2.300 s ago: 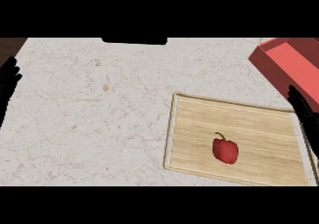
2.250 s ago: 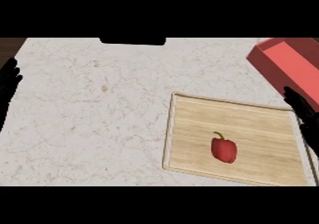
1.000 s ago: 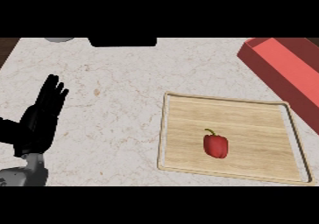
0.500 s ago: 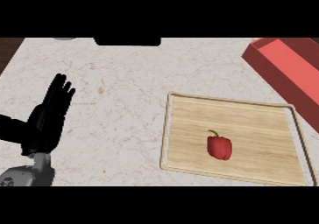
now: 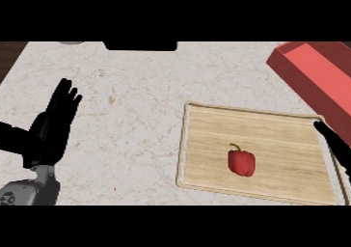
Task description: Pick the bell pepper from the tray and place it in the cardboard box
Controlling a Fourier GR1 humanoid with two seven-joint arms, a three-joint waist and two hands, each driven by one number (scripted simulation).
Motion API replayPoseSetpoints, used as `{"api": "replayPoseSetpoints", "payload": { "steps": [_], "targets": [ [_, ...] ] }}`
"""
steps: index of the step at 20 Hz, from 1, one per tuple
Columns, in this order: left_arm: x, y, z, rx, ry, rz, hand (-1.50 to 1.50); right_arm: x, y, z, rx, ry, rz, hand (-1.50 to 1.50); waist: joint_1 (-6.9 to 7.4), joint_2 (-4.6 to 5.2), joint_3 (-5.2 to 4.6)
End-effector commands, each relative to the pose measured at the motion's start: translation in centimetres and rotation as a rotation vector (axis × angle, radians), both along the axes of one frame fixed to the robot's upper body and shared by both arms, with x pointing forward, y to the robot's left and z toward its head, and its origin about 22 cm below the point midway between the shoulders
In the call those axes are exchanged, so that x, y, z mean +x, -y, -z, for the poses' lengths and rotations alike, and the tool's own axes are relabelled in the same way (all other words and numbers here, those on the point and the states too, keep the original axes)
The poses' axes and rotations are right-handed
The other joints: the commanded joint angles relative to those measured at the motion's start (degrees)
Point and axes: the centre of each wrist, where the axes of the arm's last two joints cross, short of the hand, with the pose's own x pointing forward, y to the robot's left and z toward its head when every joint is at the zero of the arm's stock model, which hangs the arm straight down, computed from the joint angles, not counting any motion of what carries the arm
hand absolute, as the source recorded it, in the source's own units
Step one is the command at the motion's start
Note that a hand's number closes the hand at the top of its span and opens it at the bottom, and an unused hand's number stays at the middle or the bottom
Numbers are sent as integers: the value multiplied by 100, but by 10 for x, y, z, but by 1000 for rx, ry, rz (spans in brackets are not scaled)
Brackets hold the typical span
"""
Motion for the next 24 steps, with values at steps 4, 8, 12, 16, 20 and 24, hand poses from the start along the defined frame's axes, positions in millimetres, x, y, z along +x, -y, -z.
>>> {"api": "replayPoseSetpoints", "payload": {
  "steps": [4, 8, 12, 16, 20, 24],
  "targets": [
    [3, -8, -2, 7, -2, -12, 0, -6, -42, 14, 4, -21, 31, -150, -58, -9, 6],
    [-7, 7, 2, 2, 1, -6, 0, 5, -46, 36, -26, -31, 51, -150, -60, -8, 9],
    [-7, 18, 3, -6, -7, -3, 0, 28, -56, 21, -33, 10, 76, -150, -35, -3, 7],
    [-7, 3, -1, -26, -21, -6, 0, 21, -51, 53, -17, -21, 86, -150, -67, -7, 11],
    [-16, 7, -2, -5, -12, -12, 0, 15, -54, 44, 1, -32, 69, -150, -63, -12, 11],
    [5, -7, -4, 5, 0, -18, 0, 20, -59, 68, -18, -32, 71, -150, -76, -7, 11]
  ]
}}
